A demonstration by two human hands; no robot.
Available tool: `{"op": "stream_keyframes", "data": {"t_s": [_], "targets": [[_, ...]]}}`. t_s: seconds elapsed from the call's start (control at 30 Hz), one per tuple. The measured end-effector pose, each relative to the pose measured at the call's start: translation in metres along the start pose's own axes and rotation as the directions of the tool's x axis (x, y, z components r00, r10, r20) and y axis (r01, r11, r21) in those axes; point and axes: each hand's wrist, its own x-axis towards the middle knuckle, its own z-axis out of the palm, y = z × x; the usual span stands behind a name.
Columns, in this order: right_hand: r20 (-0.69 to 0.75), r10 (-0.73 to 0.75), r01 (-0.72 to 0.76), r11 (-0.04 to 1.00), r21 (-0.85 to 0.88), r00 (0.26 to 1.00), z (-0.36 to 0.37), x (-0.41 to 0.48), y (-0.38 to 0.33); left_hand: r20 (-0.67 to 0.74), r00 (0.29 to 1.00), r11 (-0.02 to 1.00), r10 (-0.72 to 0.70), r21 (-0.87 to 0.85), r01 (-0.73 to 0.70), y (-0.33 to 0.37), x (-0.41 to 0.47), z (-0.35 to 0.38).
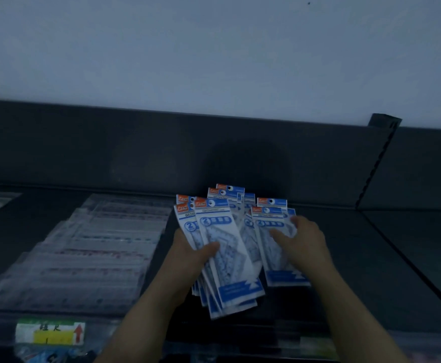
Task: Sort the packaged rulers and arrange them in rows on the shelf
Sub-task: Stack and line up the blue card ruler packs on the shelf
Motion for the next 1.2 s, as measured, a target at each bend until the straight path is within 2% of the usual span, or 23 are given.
{"op": "stream_keyframes", "data": {"t_s": [0.07, 0.13, 0.3, 0.47, 0.5, 0.57, 0.6, 0.63, 0.73, 0.83, 0.9, 0.93, 1.0, 1.03, 1.1, 1.2], "targets": [[0.108, 0.100, -0.071, 0.966, -0.249, 0.989, -0.003, 0.008, 0.011, 0.004, 1.000, 1.000, -0.027, 0.008, 0.027, 0.000, 0.005, 0.001], [0.180, 0.145, -0.091, 0.957, -0.277, 0.973, -0.003, 0.012, 0.012, 0.002, 0.999, 0.999, -0.032, 0.039, 0.032, 0.001, 0.008, 0.004], [0.211, 0.153, -0.145, 0.988, -0.051, 0.965, -0.021, 0.027, 0.016, 0.020, 1.000, 0.998, -0.001, 0.063, -0.001, 0.005, 0.012, 0.015], [0.000, 0.156, -0.151, 0.956, 0.251, 0.988, -0.048, 0.030, 0.030, 0.009, 1.000, 1.000, 0.006, 0.018, -0.006, 0.013, 0.017, 0.033], [0.010, 0.172, -0.164, 0.917, 0.364, 0.985, -0.052, 0.029, 0.028, -0.002, 1.000, 1.000, 0.004, 0.016, -0.004, 0.013, 0.019, 0.038], [0.138, 0.174, -0.222, 0.762, 0.609, 0.975, -0.052, 0.024, 0.018, -0.015, 1.000, 1.000, -0.012, 0.014, 0.012, 0.013, 0.023, 0.048], [0.217, 0.152, -0.261, 0.682, 0.683, 0.964, -0.049, 0.021, 0.011, -0.017, 1.000, 1.000, -0.021, 0.012, 0.021, 0.013, 0.025, 0.053], [0.273, 0.115, -0.280, 0.647, 0.709, 0.955, -0.044, 0.017, 0.005, -0.012, 1.000, 1.000, -0.024, -0.002, 0.024, 0.014, 0.026, 0.060], [0.306, 0.007, -0.206, 0.754, 0.624, 0.952, -0.027, 0.010, -0.003, 0.056, 0.998, 0.997, -0.029, -0.070, 0.033, 0.018, 0.025, 0.074], [0.260, -0.044, -0.108, 0.833, 0.542, 0.965, -0.022, 0.014, 0.004, 0.074, 0.997, 1.000, 0.010, -0.021, -0.008, 0.015, 0.024, 0.073], [0.134, -0.050, 0.003, 0.944, 0.329, 0.990, -0.025, 0.025, 0.016, 0.010, 1.000, 1.000, -0.011, 0.001, 0.011, 0.011, 0.029, 0.063], [0.117, -0.037, 0.015, 0.983, 0.185, 0.992, -0.027, 0.030, 0.020, -0.021, 0.999, 1.000, -0.025, 0.002, 0.025, 0.009, 0.032, 0.057], [0.189, 0.035, -0.024, 0.998, -0.064, 0.981, -0.027, 0.033, 0.022, -0.068, 0.997, 0.999, -0.037, 0.015, 0.038, 0.007, 0.037, 0.046], [0.224, 0.066, -0.037, 0.991, -0.130, 0.972, -0.024, 0.034, 0.022, -0.082, 0.996, 0.999, -0.042, 0.024, 0.044, 0.007, 0.038, 0.043], [0.252, 0.101, -0.061, 0.985, -0.160, 0.962, -0.019, 0.038, 0.021, -0.097, 0.994, 0.998, -0.053, 0.031, 0.056, 0.004, 0.039, 0.040], [0.226, 0.104, -0.103, 0.995, -0.017, 0.968, -0.023, 0.046, 0.027, -0.086, 0.995, 0.997, -0.060, 0.044, 0.064, 0.001, 0.039, 0.040]]}}
